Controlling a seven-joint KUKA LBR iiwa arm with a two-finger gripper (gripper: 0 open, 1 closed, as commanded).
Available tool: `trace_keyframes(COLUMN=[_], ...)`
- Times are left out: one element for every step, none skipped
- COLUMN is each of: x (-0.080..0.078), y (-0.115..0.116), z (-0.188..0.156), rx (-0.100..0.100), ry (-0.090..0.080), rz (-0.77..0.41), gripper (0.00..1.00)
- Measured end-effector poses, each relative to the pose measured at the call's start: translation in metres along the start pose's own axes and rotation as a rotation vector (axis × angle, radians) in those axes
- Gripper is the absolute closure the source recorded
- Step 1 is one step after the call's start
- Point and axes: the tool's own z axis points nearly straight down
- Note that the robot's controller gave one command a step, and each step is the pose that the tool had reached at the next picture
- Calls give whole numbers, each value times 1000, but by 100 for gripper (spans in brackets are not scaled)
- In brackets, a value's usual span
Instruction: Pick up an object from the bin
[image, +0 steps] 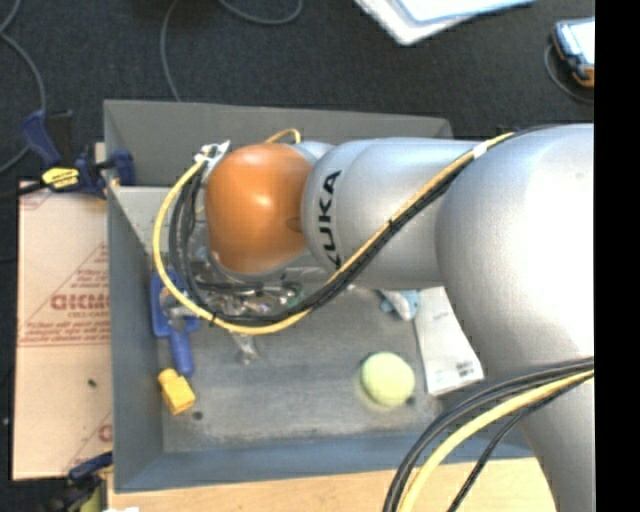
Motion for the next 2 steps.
trace_keyframes(x=[-34,-36], y=[-2,3], z=[26,26], rx=[17,10], ry=[-11,-12], rz=[-154,-359], gripper=[0,100])
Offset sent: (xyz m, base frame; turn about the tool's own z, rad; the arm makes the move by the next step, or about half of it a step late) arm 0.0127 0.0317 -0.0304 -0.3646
